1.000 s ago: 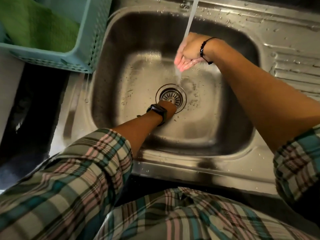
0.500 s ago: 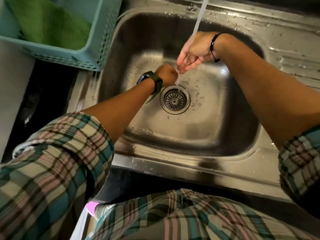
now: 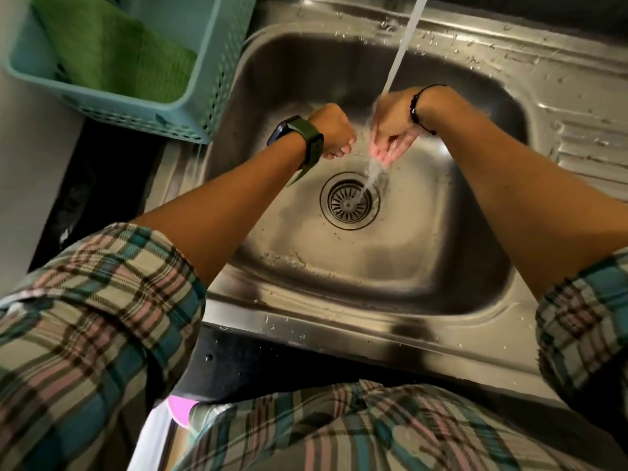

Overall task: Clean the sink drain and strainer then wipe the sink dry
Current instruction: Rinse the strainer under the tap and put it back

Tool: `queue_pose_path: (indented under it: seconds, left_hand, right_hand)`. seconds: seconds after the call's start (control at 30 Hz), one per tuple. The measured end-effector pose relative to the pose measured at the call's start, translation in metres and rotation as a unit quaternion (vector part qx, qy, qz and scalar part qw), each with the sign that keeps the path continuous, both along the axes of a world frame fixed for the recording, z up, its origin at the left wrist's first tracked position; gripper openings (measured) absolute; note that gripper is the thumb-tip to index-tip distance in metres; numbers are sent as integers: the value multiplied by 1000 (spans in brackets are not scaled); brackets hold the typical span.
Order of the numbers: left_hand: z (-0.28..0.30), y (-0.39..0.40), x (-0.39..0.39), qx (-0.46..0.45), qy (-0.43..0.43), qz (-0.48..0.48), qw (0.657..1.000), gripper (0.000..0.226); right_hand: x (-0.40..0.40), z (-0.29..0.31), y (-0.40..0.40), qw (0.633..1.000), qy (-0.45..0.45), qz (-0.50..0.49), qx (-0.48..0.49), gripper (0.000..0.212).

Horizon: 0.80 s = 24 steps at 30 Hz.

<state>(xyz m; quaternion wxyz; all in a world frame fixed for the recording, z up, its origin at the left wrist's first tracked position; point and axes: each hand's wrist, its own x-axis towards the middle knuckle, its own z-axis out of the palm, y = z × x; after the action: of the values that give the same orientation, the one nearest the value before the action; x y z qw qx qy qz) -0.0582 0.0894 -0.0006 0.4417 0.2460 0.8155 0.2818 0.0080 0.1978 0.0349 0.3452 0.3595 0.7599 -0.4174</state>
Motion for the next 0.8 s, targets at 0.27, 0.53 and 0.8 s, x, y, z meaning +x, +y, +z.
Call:
queue_pose_path:
  seconds: [0.27, 0.53, 0.8]
  left_hand:
    - [11, 5, 3, 8, -18, 1, 1000, 17]
    - [26, 15, 8, 138, -245, 166, 945, 14]
    - [61, 33, 11, 128, -201, 146, 960, 21]
  right_hand:
    - [-1, 4, 7, 989, 106, -100, 21, 20]
    - [-5, 29, 16, 954, 264, -133, 44, 36]
    - [-26, 62, 40, 862, 383, -153, 294, 17]
